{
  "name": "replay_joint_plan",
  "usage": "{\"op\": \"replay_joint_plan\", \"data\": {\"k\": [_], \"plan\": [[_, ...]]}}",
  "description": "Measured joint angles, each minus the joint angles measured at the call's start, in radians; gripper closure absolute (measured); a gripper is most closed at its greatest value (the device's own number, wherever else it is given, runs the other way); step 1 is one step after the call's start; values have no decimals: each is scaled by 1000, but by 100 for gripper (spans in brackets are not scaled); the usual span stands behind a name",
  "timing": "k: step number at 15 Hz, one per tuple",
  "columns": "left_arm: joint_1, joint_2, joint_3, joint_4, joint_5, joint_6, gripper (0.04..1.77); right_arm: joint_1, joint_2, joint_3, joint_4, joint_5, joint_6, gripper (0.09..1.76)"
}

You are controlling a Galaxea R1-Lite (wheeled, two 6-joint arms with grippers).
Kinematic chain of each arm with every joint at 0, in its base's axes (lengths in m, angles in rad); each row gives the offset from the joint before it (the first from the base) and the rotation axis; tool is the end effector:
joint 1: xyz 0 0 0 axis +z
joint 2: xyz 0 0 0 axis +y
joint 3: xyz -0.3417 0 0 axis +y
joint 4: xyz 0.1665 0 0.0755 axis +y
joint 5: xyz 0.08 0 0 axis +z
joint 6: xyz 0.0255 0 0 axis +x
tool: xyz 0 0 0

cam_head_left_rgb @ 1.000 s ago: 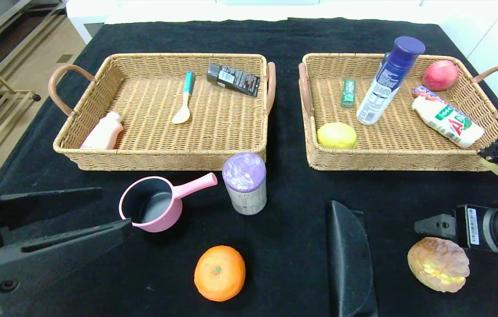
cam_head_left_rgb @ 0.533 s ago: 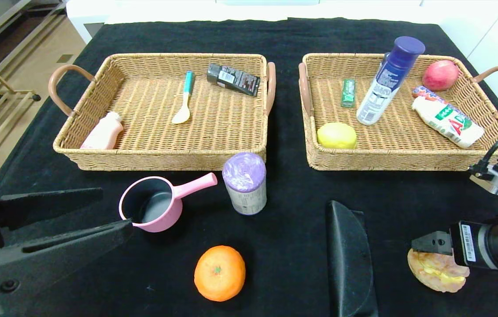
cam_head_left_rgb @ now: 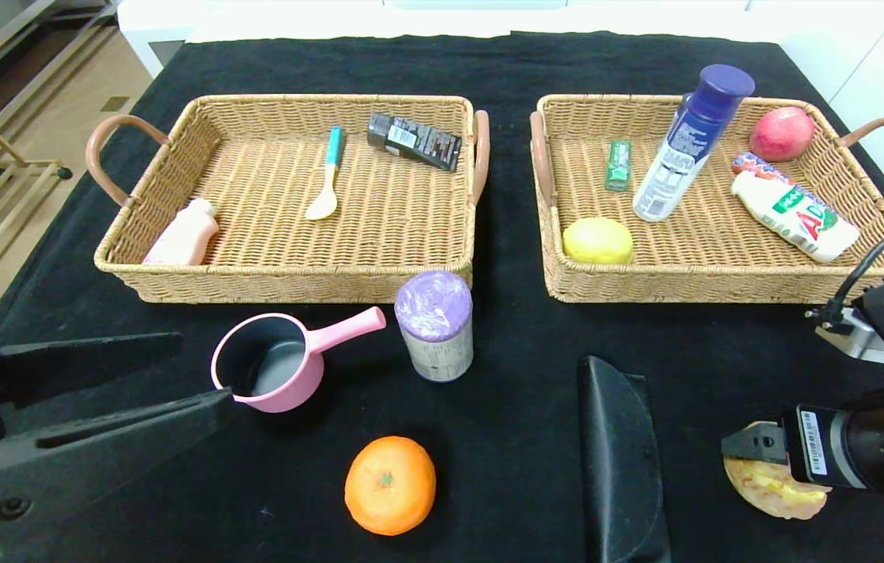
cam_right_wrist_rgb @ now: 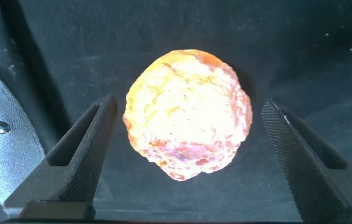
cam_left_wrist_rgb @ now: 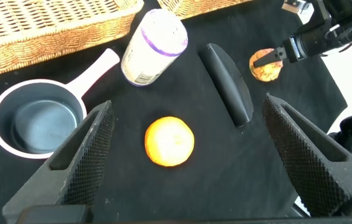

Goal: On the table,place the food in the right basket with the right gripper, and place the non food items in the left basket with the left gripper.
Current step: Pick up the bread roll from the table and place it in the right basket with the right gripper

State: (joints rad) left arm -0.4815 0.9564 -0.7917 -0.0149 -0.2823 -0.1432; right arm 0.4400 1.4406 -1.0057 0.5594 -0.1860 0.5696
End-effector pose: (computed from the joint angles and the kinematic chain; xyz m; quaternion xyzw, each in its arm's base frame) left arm 0.0702 -0.0447 0.3108 -0.0588 0.1009 -0.3654 0.9235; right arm 0.1791 0.0791 0.2491 0.1040 0.4668 -0.0206 0.8780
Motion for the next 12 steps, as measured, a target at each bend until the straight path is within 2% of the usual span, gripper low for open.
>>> {"op": "replay_joint_plan", "data": {"k": [10, 12], "plan": [[0, -7, 0, 0, 0, 0, 9, 8, 29, 6, 0, -1, 13, 14], [0, -7, 1, 0, 0, 0, 9, 8, 31, 7, 0, -1, 13, 48]]}}
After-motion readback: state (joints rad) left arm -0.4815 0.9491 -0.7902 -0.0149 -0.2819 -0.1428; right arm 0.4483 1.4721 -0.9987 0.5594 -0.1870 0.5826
